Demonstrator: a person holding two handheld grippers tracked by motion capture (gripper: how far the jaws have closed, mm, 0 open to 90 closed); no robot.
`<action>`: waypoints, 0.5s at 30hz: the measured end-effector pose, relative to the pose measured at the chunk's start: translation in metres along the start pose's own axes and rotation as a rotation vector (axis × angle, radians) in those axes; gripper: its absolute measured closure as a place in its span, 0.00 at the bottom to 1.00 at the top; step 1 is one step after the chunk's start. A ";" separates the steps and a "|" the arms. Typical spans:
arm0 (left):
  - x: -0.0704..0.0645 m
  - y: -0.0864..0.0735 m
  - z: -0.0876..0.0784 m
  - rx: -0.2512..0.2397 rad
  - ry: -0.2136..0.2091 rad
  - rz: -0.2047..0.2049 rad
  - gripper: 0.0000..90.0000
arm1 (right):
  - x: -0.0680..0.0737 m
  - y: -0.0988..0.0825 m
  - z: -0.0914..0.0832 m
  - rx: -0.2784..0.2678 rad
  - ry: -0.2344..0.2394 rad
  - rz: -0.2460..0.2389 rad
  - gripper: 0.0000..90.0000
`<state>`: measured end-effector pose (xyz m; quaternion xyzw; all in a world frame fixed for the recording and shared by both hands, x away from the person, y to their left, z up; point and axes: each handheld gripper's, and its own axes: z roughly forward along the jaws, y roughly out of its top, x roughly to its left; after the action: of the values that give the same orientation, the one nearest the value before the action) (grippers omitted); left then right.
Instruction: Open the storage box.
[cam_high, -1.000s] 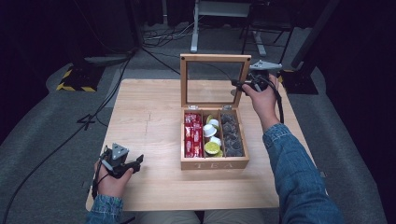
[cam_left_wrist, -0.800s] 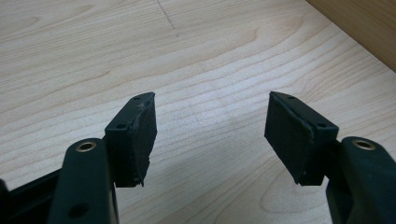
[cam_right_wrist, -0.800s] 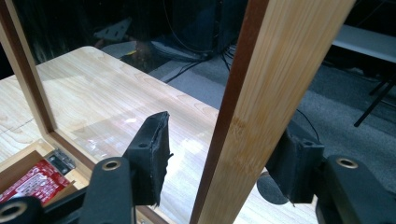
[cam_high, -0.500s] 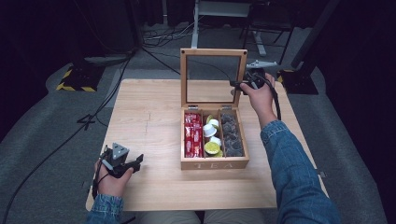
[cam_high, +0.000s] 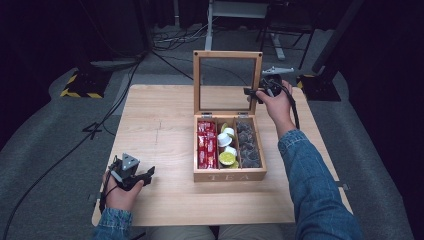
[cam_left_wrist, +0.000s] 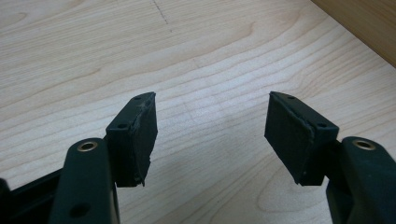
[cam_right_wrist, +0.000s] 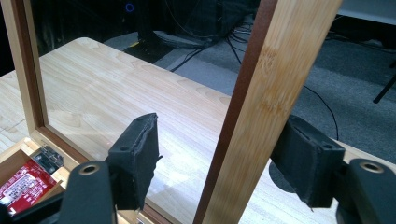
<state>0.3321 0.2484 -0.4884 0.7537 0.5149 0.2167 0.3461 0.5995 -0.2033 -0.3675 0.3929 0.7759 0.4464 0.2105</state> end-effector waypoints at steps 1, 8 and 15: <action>0.000 0.000 0.000 0.003 -0.001 0.008 0.39 | 0.000 0.001 0.000 0.001 -0.003 -0.001 0.36; -0.001 0.003 0.004 -0.001 -0.017 0.001 0.39 | 0.008 0.005 -0.017 -0.025 -0.039 -0.001 0.33; -0.006 0.011 0.009 -0.004 -0.041 0.020 0.38 | 0.024 0.005 -0.043 -0.056 -0.006 -0.004 0.33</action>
<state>0.3432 0.2377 -0.4860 0.7624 0.4996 0.2057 0.3561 0.5581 -0.2050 -0.3404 0.3865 0.7632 0.4665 0.2248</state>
